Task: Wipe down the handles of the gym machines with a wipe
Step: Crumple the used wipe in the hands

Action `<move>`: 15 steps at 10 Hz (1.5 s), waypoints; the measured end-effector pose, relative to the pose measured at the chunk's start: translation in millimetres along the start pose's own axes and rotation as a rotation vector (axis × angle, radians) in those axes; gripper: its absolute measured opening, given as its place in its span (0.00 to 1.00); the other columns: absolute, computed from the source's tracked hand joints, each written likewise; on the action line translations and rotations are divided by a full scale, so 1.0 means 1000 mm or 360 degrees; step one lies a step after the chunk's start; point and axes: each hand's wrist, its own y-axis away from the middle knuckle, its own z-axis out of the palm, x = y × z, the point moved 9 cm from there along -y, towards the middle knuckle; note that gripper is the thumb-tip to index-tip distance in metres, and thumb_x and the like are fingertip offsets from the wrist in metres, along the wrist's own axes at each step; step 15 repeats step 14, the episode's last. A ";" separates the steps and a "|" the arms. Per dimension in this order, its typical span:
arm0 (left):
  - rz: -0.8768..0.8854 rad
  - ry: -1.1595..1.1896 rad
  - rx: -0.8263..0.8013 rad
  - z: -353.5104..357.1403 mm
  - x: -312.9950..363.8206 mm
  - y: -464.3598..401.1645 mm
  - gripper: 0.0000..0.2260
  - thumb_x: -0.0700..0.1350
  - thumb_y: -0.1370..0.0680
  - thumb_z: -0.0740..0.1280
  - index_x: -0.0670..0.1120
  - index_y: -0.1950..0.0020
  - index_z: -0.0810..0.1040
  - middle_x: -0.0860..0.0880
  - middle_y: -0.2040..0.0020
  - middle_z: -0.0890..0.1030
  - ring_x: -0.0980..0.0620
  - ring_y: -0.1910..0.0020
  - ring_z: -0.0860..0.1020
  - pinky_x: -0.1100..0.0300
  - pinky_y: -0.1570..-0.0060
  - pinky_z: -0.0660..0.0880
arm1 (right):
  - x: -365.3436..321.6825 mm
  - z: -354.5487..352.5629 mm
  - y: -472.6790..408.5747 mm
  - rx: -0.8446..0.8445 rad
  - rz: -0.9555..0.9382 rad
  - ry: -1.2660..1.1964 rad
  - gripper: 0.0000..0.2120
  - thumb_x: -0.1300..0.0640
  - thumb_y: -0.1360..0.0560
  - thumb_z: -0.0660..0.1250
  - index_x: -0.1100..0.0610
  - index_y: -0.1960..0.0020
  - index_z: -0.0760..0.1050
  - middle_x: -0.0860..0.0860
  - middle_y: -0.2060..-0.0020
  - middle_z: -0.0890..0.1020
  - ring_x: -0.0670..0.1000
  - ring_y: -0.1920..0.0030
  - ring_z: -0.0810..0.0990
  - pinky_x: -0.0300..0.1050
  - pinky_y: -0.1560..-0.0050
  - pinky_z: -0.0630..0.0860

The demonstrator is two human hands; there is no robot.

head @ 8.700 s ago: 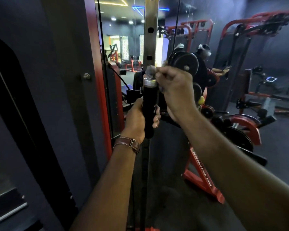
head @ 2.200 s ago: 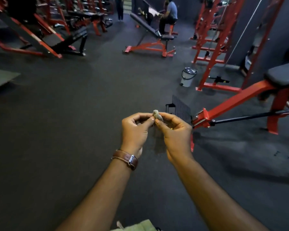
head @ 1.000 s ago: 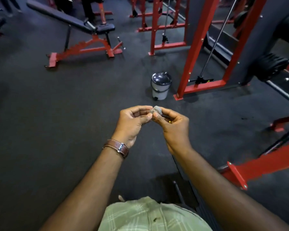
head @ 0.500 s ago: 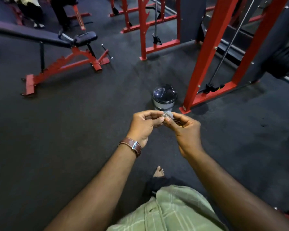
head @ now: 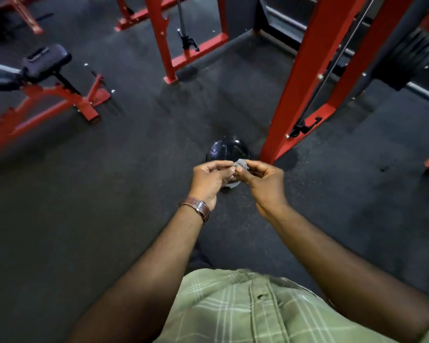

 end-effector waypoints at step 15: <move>-0.0666 -0.0609 0.0084 -0.045 0.028 -0.422 0.11 0.28 0.24 0.66 0.42 0.62 0.79 0.47 0.71 0.80 0.56 0.72 0.79 0.68 0.67 0.79 | 0.223 0.040 -0.359 0.1162 0.1135 -0.0017 0.21 0.63 0.33 0.69 0.55 0.40 0.80 0.58 0.55 0.85 0.54 0.63 0.83 0.47 0.64 0.82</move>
